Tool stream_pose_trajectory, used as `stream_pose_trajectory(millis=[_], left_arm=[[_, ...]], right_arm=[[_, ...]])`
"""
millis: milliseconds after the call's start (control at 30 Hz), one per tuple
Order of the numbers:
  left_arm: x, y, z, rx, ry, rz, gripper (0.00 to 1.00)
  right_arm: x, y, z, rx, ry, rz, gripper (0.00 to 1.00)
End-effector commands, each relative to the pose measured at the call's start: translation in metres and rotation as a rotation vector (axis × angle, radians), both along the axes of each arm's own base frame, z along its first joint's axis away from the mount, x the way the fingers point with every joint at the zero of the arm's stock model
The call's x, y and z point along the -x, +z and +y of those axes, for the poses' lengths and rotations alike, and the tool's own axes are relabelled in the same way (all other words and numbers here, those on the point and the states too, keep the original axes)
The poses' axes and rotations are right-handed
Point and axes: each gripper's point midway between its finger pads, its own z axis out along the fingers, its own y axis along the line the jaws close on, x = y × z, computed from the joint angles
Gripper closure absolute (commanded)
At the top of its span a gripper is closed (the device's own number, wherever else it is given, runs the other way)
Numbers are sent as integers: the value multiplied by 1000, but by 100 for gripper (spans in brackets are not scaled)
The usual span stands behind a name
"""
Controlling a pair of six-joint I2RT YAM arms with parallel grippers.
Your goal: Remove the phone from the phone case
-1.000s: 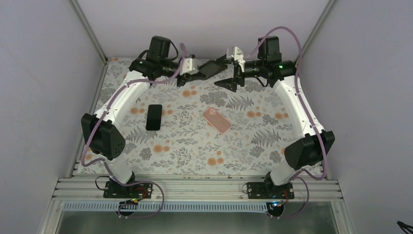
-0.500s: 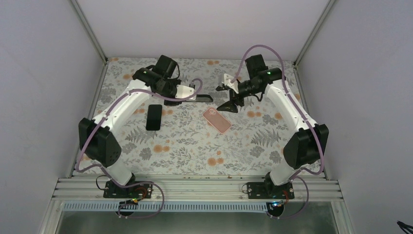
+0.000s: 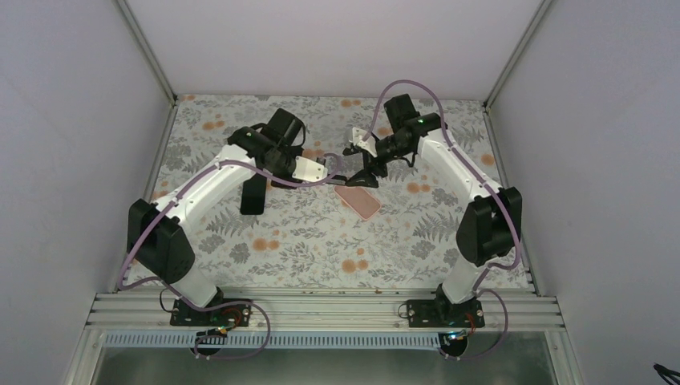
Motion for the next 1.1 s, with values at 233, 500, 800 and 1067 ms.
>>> stream_pose_trajectory(millis=[233,500,800,1067], left_arm=[[2,-4,-8,-25,-22,-43,98],[1,6,-16,9,-34,-40,98],[27,17,-16,45,-131,-74,98],[51,23,-15,72,-228,-105,98]], right_arm=[[10,7,13,-11,64,14,0],[18,6,18,-3,71,5,0],[-3,3,7,6,34,-21,1],[-36,12,-23,17,-27,-72,2]])
